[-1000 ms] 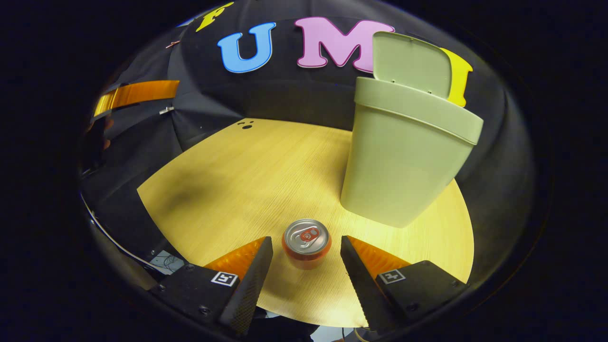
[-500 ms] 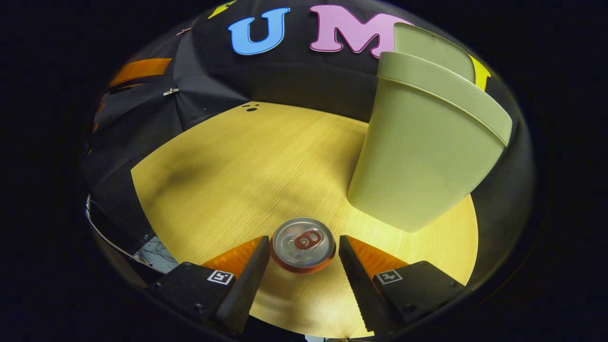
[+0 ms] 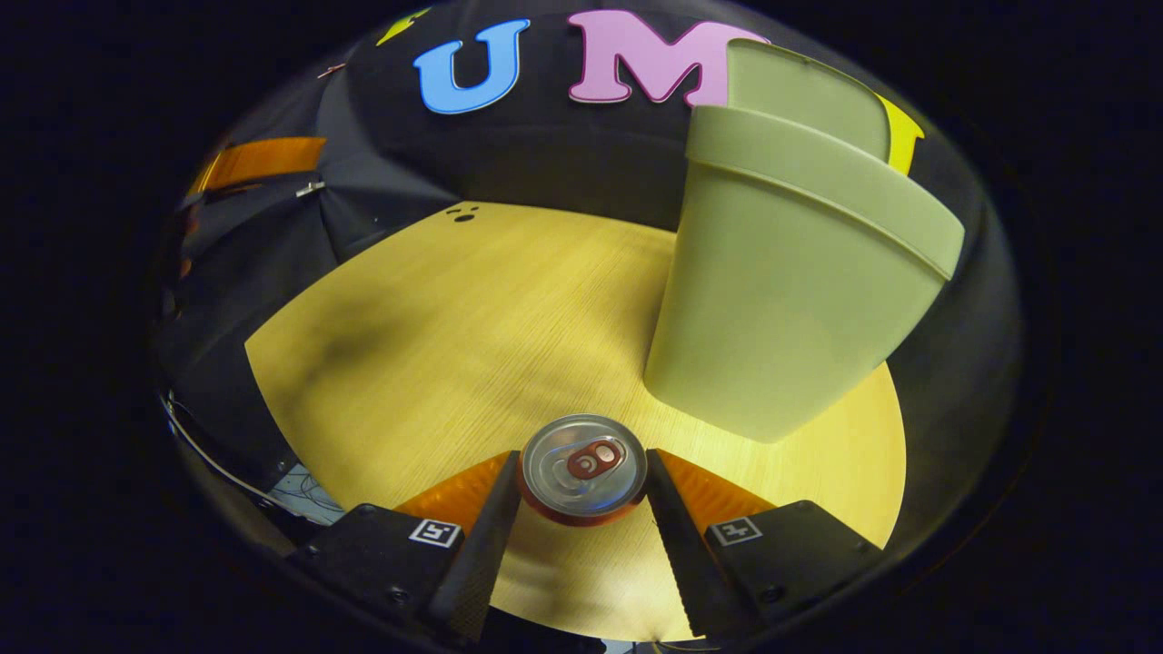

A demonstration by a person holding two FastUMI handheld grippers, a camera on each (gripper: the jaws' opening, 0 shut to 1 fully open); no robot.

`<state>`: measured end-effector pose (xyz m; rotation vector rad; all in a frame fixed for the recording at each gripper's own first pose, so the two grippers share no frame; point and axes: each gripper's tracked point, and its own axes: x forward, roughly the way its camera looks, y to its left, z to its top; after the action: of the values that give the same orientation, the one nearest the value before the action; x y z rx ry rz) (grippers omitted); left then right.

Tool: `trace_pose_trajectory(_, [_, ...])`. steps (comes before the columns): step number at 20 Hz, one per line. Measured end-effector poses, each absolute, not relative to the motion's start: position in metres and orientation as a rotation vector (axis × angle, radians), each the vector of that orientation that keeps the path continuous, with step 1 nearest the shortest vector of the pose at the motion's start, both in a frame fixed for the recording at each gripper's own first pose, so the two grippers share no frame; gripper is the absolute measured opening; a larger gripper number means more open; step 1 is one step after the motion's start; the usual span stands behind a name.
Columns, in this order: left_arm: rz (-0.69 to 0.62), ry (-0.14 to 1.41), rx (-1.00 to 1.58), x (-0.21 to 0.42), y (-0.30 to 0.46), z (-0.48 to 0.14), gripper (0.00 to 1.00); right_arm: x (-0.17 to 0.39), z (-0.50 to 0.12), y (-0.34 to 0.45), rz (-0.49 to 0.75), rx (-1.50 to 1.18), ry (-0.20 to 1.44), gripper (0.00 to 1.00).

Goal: Press the lid of the desktop garbage bin to open it, pick up the crumpled paper on the desktop and throw it into the bin, then pick up the pop can on the desktop and drop it into the bin, and finally close the garbage bin lid.

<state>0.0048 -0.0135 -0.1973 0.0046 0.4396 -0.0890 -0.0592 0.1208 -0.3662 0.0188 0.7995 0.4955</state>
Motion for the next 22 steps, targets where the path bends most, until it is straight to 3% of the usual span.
trace_pose_trajectory(2, [-0.099,0.439,-0.004,0.005,-0.015,-0.198,0.98,-0.053,-0.342,0.117,0.474,0.07,0.763,0.87])
trace_pose_trajectory(7, [-0.126,0.428,-0.028,0.001,-0.02,-0.199,0.98,-0.035,-0.277,0.101,0.427,0.121,0.646,0.83])
trace_pose_trajectory(18, [-0.158,0.385,-0.032,-0.012,-0.033,-0.183,0.97,0.02,-0.144,0.046,0.339,0.026,0.374,0.83])
trace_pose_trajectory(19, [-0.157,0.382,-0.035,-0.013,-0.037,-0.18,1.0,0.024,-0.136,0.041,0.33,0.033,0.357,0.83])
trace_pose_trajectory(22, [-0.141,0.368,-0.041,-0.01,-0.046,-0.173,0.96,0.038,-0.111,0.024,0.321,0.047,0.294,0.83])
